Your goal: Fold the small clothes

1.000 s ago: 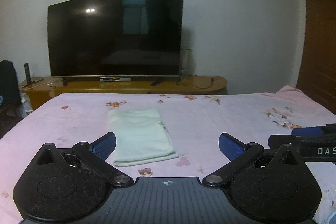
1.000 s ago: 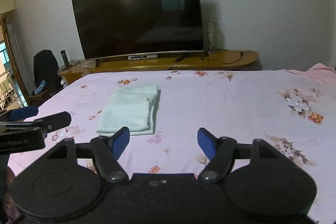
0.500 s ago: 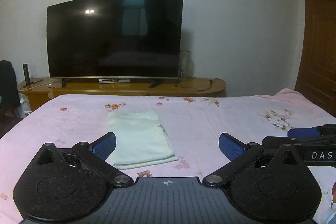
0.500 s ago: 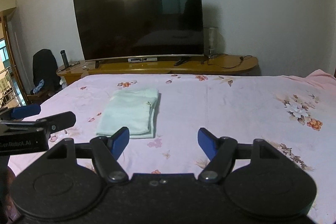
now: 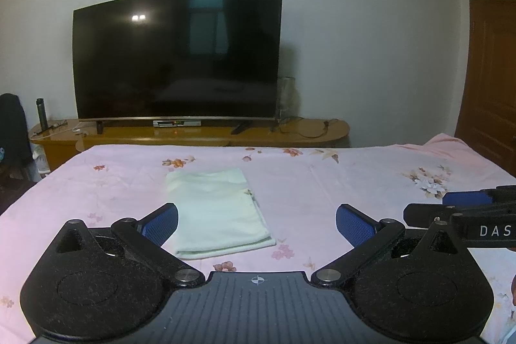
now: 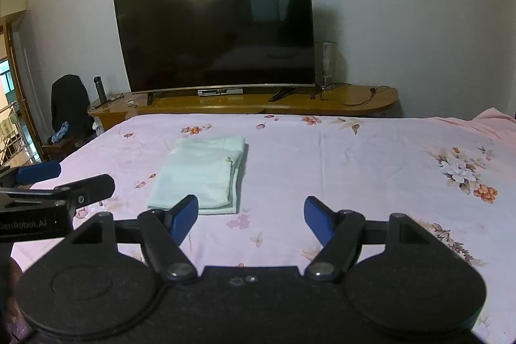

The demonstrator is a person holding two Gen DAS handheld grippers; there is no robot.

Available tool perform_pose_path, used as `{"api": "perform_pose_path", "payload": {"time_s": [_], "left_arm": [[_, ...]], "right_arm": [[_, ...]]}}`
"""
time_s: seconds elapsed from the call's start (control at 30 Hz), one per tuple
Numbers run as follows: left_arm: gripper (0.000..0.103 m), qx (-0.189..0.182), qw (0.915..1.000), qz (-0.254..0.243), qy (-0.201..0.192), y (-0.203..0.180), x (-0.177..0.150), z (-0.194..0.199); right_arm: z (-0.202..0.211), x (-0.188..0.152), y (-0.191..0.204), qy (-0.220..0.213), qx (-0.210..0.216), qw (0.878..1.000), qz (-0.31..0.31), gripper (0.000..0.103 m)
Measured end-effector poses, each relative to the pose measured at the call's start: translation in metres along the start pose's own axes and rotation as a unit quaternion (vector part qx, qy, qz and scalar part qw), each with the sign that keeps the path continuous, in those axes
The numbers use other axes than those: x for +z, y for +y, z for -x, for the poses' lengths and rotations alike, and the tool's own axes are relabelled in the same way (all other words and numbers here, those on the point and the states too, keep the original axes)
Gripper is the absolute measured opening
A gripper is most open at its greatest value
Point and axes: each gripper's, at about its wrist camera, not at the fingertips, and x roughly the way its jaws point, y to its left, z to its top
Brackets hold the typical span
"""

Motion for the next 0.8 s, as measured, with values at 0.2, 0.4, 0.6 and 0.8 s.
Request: {"api": "perform_pose_path", "payload": {"time_s": [0.2, 0.4, 0.6, 0.8], "left_arm": [[0.103, -0.001, 1.0000, -0.005, 0.000, -0.001, 0.001, 0.000], [0.103, 0.000, 1.0000, -0.007, -0.001, -0.001, 0.002, -0.001], [0.103, -0.001, 1.0000, -0.010, 0.000, -0.001, 0.002, -0.002], [0.103, -0.001, 1.0000, -0.009, 0.001, 0.000, 0.003, -0.004]], "right_arm": [[-0.001, 0.001, -0.001, -0.001, 0.000, 1.000, -0.001, 0.072], [0.000, -0.001, 0.006, -0.004, -0.002, 1.000, -0.002, 0.072], [0.000, -0.001, 0.007, -0.004, -0.003, 1.000, -0.002, 0.072], [-0.001, 0.001, 0.011, -0.005, -0.001, 1.000, 0.000, 0.072]]}}
